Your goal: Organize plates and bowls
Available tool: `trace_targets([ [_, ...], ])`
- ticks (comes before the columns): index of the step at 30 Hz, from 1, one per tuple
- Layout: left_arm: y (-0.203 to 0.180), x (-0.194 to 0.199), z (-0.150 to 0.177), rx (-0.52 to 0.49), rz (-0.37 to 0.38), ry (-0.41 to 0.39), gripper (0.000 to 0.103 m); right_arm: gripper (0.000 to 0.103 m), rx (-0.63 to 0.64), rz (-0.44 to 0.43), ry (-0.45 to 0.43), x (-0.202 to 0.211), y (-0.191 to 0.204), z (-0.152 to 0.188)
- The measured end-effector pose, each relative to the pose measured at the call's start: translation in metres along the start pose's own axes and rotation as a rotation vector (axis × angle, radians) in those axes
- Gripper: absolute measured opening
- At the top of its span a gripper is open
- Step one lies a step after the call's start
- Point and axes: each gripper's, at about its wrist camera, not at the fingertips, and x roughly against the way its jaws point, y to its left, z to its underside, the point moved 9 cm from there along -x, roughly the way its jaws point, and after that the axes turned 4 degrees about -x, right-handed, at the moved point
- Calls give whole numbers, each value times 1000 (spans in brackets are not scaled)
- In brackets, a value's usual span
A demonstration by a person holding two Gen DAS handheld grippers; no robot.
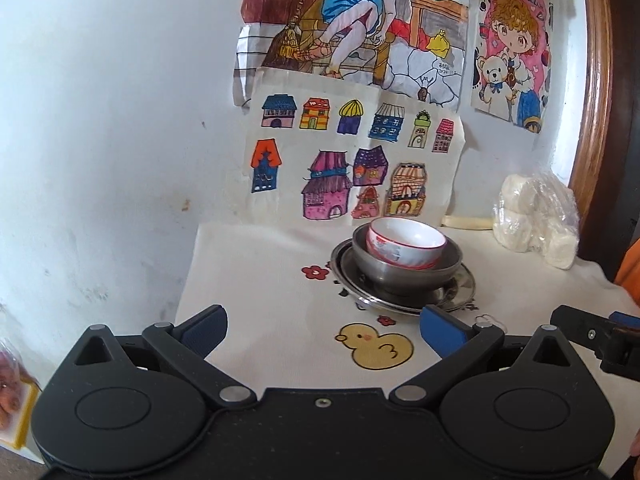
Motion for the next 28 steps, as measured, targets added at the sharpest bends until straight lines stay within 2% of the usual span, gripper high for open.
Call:
trace_targets([
  [17, 2, -8, 9, 1, 5, 40, 102, 103, 23, 11, 11, -9, 4, 10],
  [21, 2, -8, 10, -8, -15, 47, 102, 103, 24, 10, 13, -9, 4, 11],
  [28, -1, -10, 11, 22, 53, 51, 102, 103, 24, 11, 15, -10, 2, 12],
])
